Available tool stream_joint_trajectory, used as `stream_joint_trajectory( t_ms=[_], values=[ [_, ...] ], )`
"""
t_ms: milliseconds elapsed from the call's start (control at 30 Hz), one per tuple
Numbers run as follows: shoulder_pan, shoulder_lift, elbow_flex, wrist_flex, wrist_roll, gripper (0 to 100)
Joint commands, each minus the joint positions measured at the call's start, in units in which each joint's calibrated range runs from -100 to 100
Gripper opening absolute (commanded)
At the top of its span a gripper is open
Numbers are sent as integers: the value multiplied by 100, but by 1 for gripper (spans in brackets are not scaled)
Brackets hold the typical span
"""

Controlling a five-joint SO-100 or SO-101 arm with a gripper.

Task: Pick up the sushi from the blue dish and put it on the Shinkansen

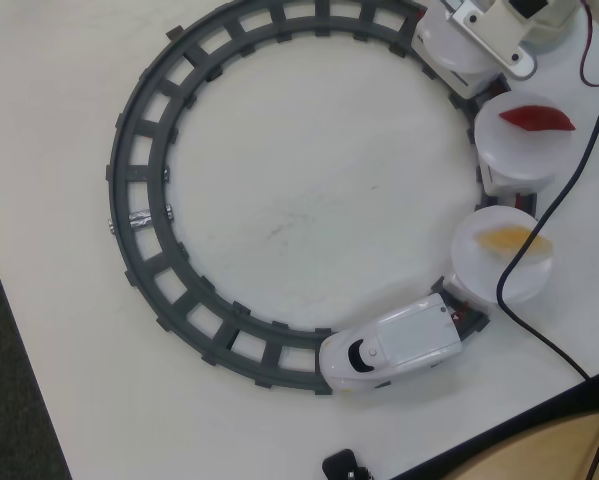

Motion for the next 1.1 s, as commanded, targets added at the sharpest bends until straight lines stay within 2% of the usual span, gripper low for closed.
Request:
stream_joint_trajectory(
  t_ms=[0,300,767,1067],
  values=[
    [-75,-61,-206,-13,-23,2],
    [-190,90,-116,47,-23,2],
    [-471,-344,-269,946,-33,2],
    [-436,-971,880,894,-18,2]
  ],
)
